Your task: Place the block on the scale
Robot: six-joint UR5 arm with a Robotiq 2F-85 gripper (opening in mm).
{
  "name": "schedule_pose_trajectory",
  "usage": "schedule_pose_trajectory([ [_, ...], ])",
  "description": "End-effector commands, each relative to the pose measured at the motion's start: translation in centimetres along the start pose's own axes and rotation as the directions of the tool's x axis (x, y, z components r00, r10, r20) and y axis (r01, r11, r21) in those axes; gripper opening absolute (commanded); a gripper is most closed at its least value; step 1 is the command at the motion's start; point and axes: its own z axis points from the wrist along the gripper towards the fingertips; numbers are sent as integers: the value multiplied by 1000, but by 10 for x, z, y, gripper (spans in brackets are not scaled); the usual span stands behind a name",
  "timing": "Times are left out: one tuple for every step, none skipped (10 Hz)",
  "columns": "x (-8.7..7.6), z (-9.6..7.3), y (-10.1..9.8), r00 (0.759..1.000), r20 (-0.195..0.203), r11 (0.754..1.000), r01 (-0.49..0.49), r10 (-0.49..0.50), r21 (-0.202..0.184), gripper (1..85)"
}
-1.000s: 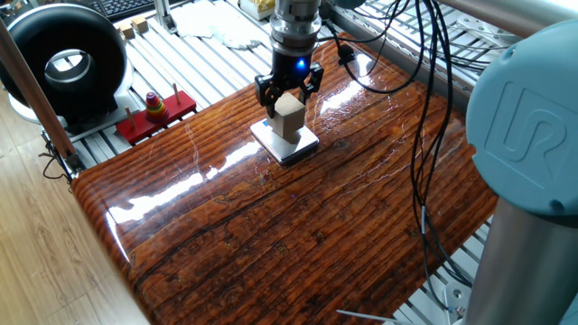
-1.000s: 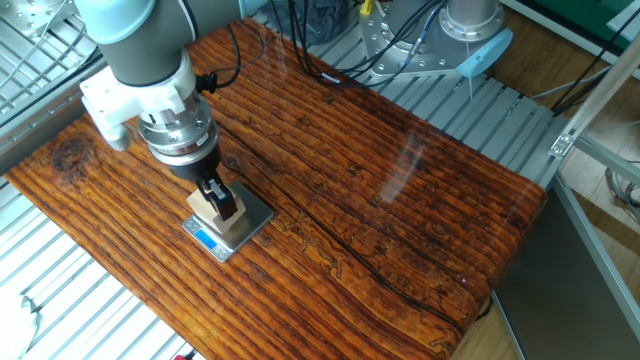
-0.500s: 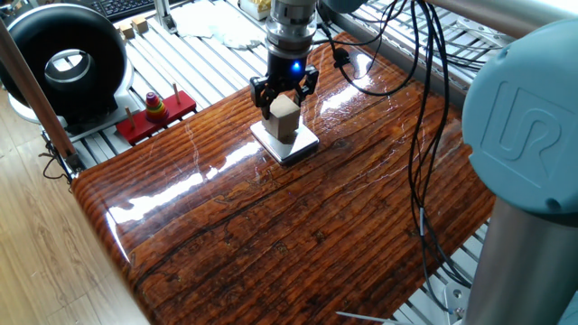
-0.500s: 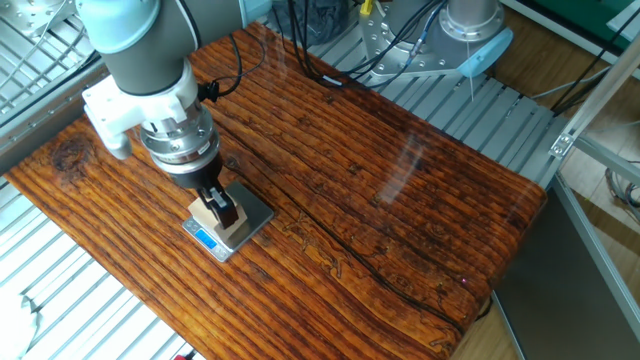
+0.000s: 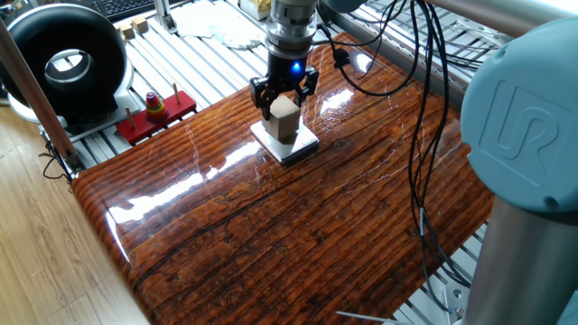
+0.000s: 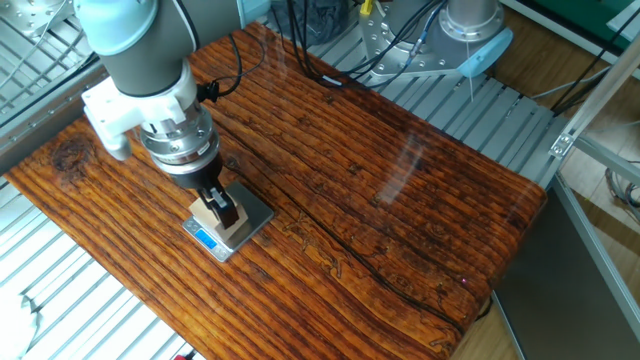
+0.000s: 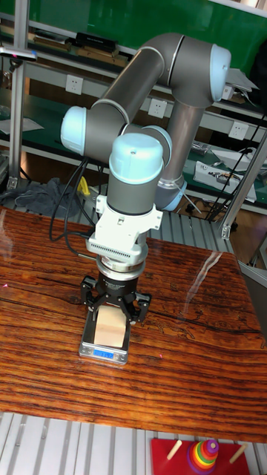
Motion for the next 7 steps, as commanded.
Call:
schedule_pose_trajectory([
  [1,-1,2,1000,-8,1000,-8,8,-15,410],
  [1,-1,3,1000,-8,1000,-8,8,-17,433],
  [2,-1,4,1000,-10,1000,-13,13,-23,450],
  [3,-1,4,1000,-13,1000,-15,14,-20,473],
  [3,-1,2,1000,-12,1000,-7,7,-14,500],
  [3,-1,2,1000,-12,1000,-5,5,-14,540],
  [3,0,2,1000,-12,1000,-4,4,-12,570],
])
